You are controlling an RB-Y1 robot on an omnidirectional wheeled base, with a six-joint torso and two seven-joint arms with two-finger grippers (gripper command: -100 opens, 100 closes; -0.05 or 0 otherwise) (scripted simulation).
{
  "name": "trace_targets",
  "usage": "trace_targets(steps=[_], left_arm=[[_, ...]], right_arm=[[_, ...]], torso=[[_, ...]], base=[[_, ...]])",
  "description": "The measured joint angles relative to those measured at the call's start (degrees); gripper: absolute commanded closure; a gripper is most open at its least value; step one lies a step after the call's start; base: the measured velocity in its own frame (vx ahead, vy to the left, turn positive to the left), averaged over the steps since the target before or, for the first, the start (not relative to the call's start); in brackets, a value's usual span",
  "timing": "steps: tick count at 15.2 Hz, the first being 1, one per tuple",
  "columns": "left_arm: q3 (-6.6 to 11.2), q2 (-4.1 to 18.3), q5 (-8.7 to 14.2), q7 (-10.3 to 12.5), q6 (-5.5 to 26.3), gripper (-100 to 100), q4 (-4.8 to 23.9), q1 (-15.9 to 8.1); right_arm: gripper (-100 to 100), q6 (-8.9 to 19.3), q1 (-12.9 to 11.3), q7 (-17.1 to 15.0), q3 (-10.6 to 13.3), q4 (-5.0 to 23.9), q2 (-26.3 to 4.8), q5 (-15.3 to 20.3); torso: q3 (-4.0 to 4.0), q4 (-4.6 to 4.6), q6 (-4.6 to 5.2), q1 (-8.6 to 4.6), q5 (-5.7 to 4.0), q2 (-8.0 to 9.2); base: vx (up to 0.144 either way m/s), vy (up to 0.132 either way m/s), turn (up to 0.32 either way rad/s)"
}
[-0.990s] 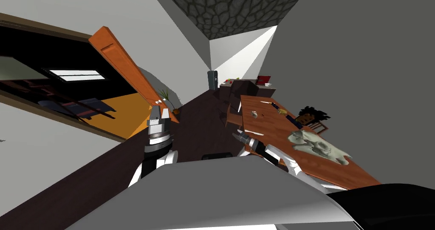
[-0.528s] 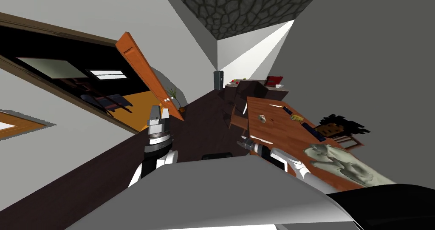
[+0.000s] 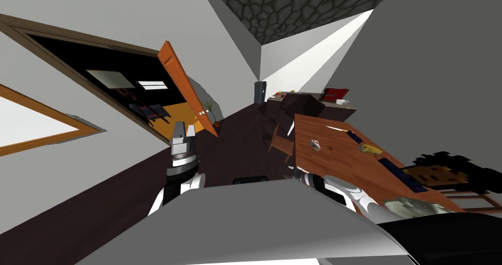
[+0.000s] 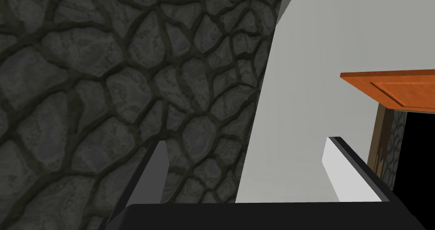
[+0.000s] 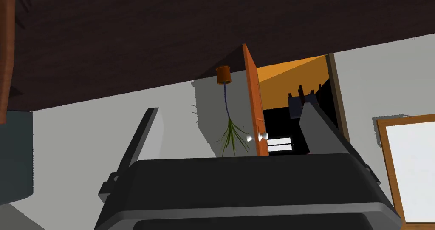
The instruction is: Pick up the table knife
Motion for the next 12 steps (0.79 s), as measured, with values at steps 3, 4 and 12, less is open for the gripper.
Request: trace_targets(steps=[3, 4, 12], left_arm=[[0.0, 0.0, 0.0, 0.0, 0.0, 0, 0.0, 0.0], [0.0, 0.0, 0.0, 0.0, 0.0, 0, 0.0, 0.0], [0.0, 0.0, 0.0, 0.0, 0.0, 0, 0.0, 0.0]], right_arm=[[-100, -0.5, -0.3, 0.7, 2.1, 3.4, -3.2, 1.7], [-100, -0.7, -0.5, 1.1, 2.9, 4.8, -3.8, 2.3], [-100, -0.2, 0.4, 2.5, 8.5, 10.5, -10.4, 6.5]], torso=[[0.01, 0.01, -0.02, 0.01, 0.01, 0.01], [0.0, 0.0, 0.0, 0.01, 0.0, 0.0], [0.08, 0.03, 0.04, 0.08, 0.02, 0.14]], base=[[0.068, -0.033, 0.227], [0.071, -0.039, 0.165], [0.052, -0.035, 0.151]])
